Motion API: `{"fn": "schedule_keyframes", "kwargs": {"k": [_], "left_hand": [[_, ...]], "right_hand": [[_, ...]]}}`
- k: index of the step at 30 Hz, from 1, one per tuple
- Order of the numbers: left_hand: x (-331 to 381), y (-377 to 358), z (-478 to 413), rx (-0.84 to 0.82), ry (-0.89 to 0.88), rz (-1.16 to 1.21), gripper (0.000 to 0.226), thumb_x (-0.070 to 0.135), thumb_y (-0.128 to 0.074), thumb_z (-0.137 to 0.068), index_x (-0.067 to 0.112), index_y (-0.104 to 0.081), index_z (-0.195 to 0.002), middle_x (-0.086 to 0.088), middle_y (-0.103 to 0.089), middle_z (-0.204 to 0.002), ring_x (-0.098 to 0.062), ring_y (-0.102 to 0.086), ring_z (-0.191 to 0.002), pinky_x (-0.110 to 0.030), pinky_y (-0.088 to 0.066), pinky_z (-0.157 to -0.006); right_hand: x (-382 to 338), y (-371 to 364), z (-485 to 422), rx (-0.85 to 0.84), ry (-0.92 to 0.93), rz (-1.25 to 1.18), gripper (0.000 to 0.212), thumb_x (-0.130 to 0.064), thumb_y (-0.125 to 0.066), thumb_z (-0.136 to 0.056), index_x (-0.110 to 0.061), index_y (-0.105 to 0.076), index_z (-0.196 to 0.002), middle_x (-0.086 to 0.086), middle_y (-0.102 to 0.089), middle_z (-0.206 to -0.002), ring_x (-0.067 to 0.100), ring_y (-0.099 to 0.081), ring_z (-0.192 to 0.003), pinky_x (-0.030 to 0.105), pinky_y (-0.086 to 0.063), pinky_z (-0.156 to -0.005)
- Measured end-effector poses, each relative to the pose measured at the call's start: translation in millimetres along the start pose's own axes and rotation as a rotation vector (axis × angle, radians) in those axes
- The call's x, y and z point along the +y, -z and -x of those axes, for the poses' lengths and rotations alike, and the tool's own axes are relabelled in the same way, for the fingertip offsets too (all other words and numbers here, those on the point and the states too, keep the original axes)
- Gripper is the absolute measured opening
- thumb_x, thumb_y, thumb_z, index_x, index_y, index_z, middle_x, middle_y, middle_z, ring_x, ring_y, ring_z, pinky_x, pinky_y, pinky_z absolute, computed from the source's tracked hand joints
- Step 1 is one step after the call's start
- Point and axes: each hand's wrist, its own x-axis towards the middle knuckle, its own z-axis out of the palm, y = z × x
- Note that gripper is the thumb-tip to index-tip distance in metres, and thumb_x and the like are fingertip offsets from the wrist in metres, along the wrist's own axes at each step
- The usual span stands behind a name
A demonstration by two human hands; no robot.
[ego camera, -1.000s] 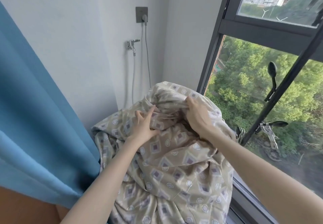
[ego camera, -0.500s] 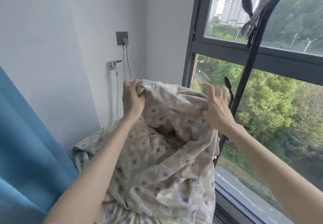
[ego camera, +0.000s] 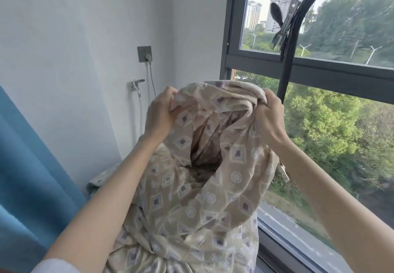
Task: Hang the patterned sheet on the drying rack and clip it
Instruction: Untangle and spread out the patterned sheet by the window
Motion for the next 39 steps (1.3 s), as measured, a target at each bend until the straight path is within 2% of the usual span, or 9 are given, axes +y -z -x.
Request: {"fn": "schedule_keyframes", "kwargs": {"k": [3,7,9,11,13,16,26,33,39], "left_hand": [[-40,-21,30,-0.138,0.192,-0.236,0.029,0.037,-0.063,-0.080,0.019,-0.052,-0.101,0.002,-0.050,-0.090,-0.027,-0.055,-0.093,-0.030,-0.041,-0.066],[-55,-45,56,-0.702,0.441,0.083,0.129,0.044,-0.086,-0.053,0.039,0.003,-0.146,0.004,-0.037,-0.140,-0.013,-0.035,-0.129,-0.039,-0.038,-0.104],[-49,-58,67,-0.853,0.568,0.195,0.152,0.050,-0.089,-0.044,0.039,0.029,-0.140,0.008,-0.016,-0.153,-0.011,-0.022,-0.138,-0.038,-0.030,-0.111],[-37,-72,76,-0.967,0.652,0.106,0.151,0.062,-0.085,-0.038,0.035,0.017,-0.145,0.005,-0.011,-0.155,-0.017,-0.018,-0.142,-0.038,-0.027,-0.112],[-39,-91,81,-0.918,0.716,0.040,0.135,0.064,-0.081,-0.043,0.020,-0.011,-0.149,-0.002,-0.030,-0.148,-0.021,-0.031,-0.136,-0.036,-0.033,-0.109],[-52,-109,80,-0.524,0.785,0.091,0.083,0.040,-0.070,-0.068,0.001,-0.039,-0.134,-0.011,-0.061,-0.117,-0.028,-0.058,-0.110,-0.037,-0.051,-0.086],[-49,-53,68,-0.128,0.697,-0.121,0.015,0.014,-0.042,-0.091,0.005,-0.042,-0.103,-0.024,-0.061,-0.104,-0.041,-0.057,-0.096,-0.038,-0.036,-0.069],[21,-22,11,-0.032,0.345,-0.118,0.021,0.003,-0.040,-0.085,0.012,-0.049,-0.102,-0.015,-0.062,-0.094,-0.037,-0.056,-0.088,-0.035,-0.036,-0.065],[59,-14,-27,-0.083,0.209,-0.147,0.027,0.008,-0.045,-0.086,0.011,-0.050,-0.113,-0.015,-0.063,-0.103,-0.037,-0.056,-0.094,-0.033,-0.037,-0.066]], "right_hand": [[10,3,0,0.015,-0.072,-0.015,0.028,0.006,-0.033,-0.083,-0.010,-0.056,-0.086,-0.005,-0.056,-0.074,0.012,-0.048,-0.068,0.033,-0.039,-0.064],[17,4,5,0.018,-0.099,0.000,0.034,0.009,-0.032,-0.079,-0.004,-0.059,-0.095,-0.005,-0.058,-0.079,0.018,-0.052,-0.077,0.039,-0.044,-0.073],[18,4,8,0.022,-0.111,0.002,0.036,0.011,-0.032,-0.078,-0.004,-0.059,-0.097,-0.006,-0.058,-0.080,0.019,-0.052,-0.078,0.040,-0.045,-0.075],[18,4,11,0.022,-0.107,0.027,0.036,0.010,-0.033,-0.079,-0.005,-0.057,-0.100,-0.007,-0.057,-0.079,0.017,-0.051,-0.076,0.038,-0.043,-0.071],[16,4,15,0.028,-0.093,0.044,0.036,0.008,-0.034,-0.081,-0.009,-0.054,-0.106,-0.009,-0.056,-0.080,0.010,-0.051,-0.073,0.031,-0.040,-0.063],[16,7,21,0.072,0.030,0.060,0.038,0.009,-0.039,-0.083,-0.012,-0.047,-0.114,-0.003,-0.063,-0.089,0.012,-0.055,-0.074,0.026,-0.040,-0.060],[36,28,14,0.199,0.238,0.379,0.021,-0.004,-0.047,-0.092,-0.013,-0.059,-0.106,0.003,-0.061,-0.109,0.022,-0.056,-0.077,0.025,-0.035,-0.056],[24,25,17,-0.156,0.383,0.401,0.053,0.009,-0.048,-0.066,-0.010,-0.048,-0.115,0.004,-0.053,-0.119,0.026,-0.045,-0.110,0.045,-0.040,-0.090],[-3,3,54,-0.432,0.496,0.231,0.054,-0.039,-0.044,-0.077,-0.017,-0.038,-0.126,-0.004,-0.051,-0.123,0.014,-0.049,-0.108,0.035,-0.040,-0.091]]}}
